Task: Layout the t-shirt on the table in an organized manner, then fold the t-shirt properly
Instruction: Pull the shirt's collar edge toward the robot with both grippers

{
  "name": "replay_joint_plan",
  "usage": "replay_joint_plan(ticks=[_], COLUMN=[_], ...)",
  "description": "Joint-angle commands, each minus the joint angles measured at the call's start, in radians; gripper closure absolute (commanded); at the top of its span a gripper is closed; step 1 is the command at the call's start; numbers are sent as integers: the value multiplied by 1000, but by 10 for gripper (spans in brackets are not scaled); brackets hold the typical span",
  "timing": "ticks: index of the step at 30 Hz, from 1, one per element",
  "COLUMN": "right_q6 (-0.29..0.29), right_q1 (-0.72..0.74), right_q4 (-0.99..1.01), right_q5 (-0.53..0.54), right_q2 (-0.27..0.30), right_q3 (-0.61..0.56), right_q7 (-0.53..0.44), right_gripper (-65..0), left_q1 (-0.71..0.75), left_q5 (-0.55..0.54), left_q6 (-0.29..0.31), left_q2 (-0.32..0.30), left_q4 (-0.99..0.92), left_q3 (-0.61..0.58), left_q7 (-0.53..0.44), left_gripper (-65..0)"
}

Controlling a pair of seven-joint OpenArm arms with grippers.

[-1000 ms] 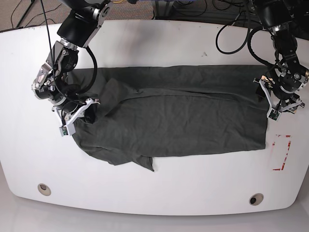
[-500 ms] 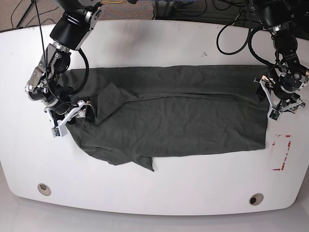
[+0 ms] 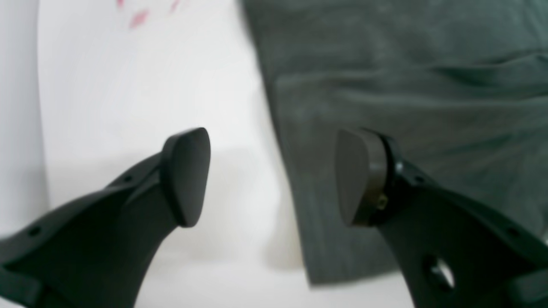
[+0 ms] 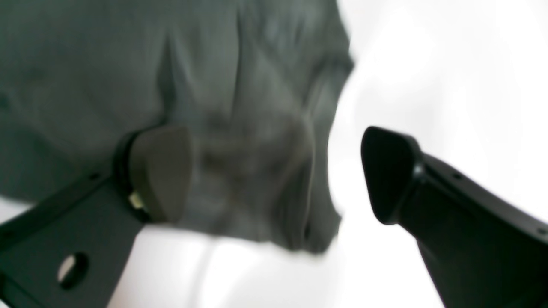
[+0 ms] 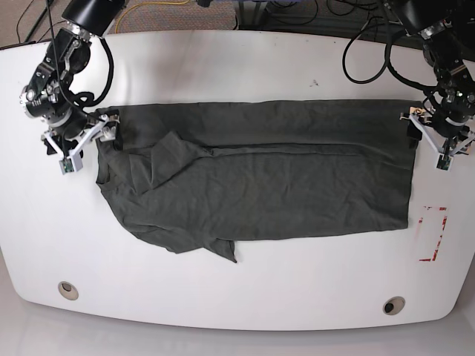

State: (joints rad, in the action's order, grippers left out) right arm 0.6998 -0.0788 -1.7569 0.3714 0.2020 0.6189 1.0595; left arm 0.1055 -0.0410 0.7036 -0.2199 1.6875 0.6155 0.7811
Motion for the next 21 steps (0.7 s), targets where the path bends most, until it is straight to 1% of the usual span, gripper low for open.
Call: replay_joint_plan(ticks=[1,5,10,18,21], right_q6=[-2,-2,-2,-2,-2], right_q1=[-22,-77,-95,-100,-95], right_q4=[-19,13,93,197,225], right_q5=[13,13,13,13,15], right_q2=[17,17,20,20,20], right_q3=[17,22,25,20,19], right_q7=[-28,-103,-155,-236,-256], right_gripper=[-553,-549,-549,-547,-536], left_q1=[4,43,69,82,82], left_q5=[-44,-92,-139,-159,-159], left_q6=[-5,-5,-5,-5,-5], left_q2=[-16,-14,-14,-14,-14], left_q4=[23,26,26,24,24], left_q3=[17,60,96,128,128], left_q7=[-18,-18,-18,-18,-18], left_gripper=[-417,-417,-417,-417,-417])
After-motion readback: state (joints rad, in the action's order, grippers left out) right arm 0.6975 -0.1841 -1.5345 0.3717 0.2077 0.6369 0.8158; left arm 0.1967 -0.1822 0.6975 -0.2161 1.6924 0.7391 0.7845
